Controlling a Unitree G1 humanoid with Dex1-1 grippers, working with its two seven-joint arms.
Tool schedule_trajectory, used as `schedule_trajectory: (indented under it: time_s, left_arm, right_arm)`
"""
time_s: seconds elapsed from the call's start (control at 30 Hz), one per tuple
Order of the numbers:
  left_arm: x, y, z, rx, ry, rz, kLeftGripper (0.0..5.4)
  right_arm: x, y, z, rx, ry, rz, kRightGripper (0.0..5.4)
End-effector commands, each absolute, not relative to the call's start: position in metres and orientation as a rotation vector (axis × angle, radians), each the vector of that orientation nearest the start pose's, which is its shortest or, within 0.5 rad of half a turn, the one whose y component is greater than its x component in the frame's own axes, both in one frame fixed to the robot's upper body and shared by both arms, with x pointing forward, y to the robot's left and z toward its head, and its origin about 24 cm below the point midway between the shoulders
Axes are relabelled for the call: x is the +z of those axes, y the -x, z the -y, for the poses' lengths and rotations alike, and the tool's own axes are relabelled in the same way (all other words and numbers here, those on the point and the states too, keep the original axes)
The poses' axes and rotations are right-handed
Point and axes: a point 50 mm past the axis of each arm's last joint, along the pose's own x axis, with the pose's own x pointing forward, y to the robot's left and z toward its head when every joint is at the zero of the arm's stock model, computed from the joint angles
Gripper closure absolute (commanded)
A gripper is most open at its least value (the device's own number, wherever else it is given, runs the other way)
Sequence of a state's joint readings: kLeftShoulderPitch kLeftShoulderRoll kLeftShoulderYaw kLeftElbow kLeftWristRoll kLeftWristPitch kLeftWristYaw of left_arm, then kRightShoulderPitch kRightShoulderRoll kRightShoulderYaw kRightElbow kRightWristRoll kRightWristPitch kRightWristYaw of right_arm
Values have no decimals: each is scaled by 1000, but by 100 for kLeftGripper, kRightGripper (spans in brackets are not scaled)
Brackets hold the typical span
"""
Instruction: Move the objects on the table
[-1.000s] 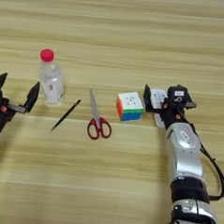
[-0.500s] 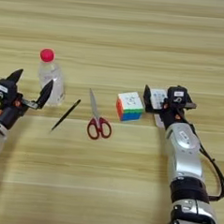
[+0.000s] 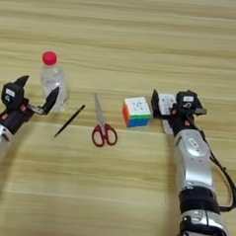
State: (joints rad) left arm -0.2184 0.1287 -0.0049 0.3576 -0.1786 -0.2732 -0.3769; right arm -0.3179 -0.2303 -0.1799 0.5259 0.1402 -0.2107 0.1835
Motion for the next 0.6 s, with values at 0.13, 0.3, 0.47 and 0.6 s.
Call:
schedule_trajectory:
  time_s: [0.13,0.3,0.47,0.6]
  left_arm:
    - [47,-296,-142,-420,5,143,0]
    - [51,-300,-136,-436,6,154,0]
    - [54,-304,-125,-470,0,162,0]
    - [54,-308,-121,-482,-5,160,0]
  right_arm:
    - [49,-312,220,11,46,57,5]
    - [49,-312,219,11,46,57,5]
    - [49,-312,219,11,46,57,5]
    - [49,-312,219,11,47,58,5]
